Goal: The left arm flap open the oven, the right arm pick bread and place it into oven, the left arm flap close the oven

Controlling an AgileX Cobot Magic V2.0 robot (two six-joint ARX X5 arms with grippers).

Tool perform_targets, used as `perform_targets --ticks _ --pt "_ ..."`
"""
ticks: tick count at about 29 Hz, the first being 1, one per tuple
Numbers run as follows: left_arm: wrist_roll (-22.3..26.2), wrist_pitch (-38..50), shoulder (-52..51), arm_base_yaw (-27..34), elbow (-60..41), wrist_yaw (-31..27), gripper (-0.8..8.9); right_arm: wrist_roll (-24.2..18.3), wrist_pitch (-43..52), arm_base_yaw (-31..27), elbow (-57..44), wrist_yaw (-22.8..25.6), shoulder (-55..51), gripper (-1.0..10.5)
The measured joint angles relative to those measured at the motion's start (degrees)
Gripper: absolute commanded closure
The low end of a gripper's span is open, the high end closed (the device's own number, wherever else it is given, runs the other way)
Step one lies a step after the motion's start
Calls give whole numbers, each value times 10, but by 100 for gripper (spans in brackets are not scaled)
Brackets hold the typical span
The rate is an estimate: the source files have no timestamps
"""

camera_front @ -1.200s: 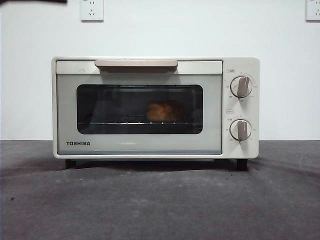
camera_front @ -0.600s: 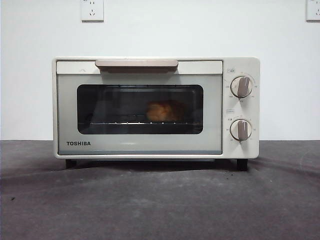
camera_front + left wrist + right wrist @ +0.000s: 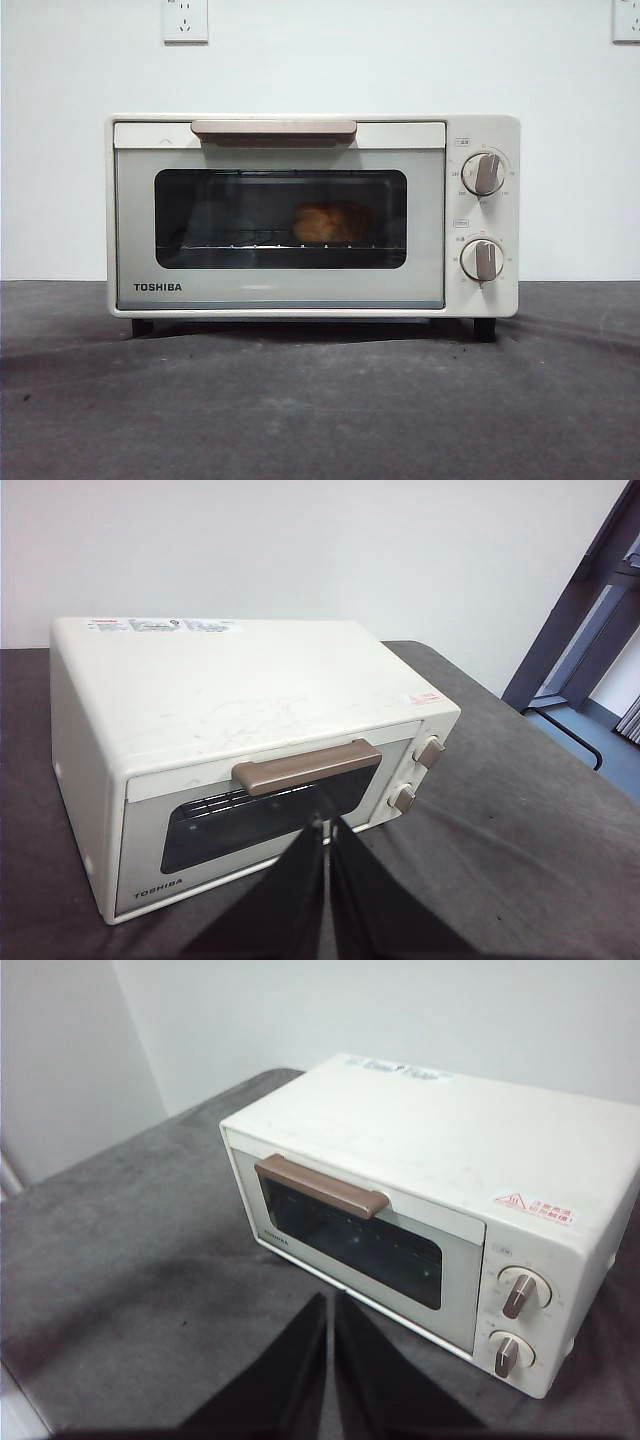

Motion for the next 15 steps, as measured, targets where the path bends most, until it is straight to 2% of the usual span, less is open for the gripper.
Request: perform_targets --ticks 15 --pt "0 1 -18 0 0 0 801 -2 0 0 0 1 1 940"
